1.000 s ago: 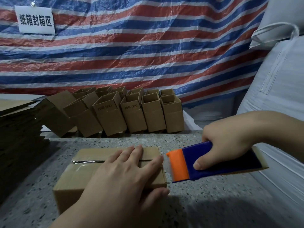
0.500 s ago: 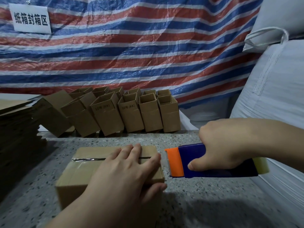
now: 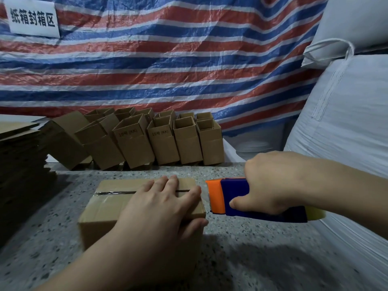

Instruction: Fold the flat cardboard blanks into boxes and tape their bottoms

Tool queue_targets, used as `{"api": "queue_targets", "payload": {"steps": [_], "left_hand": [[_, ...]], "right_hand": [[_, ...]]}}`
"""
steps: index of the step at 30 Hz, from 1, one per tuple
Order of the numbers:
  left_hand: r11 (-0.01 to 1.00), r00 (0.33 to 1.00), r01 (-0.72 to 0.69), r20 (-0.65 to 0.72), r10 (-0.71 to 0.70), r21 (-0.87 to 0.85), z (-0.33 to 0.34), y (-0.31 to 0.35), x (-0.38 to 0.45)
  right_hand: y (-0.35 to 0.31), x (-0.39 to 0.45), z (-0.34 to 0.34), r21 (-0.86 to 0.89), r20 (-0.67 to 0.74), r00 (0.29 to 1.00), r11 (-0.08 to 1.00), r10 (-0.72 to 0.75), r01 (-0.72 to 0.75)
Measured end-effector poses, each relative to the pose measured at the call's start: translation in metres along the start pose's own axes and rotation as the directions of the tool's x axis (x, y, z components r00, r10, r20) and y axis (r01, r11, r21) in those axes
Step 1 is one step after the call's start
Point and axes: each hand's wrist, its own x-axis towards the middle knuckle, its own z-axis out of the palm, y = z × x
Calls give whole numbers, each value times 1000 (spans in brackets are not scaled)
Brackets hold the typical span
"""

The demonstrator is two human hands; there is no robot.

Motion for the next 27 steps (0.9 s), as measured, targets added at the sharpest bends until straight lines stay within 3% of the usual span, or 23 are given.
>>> {"api": "queue_targets", "payload": {"steps": [8,12,15,27], "left_hand": [[1000,1000,0,-6,0,5,-5,3,-1],[1000,999,7,-46,-7,-2,-2,2,-3],[1000,997,-2,-77,2,7,3,0,-3],[999,998,-31,-48,30,-25,1,-4,-3]], "right_hand": [[-1,-14,4,15,-7,998,998,57,-57],[-7,1,39,-88,66,996,995,57,-51],[7,12,70,-39,124,980,988,156,-152],[-25,80,137,273,-221,947,947,232,-168]]}}
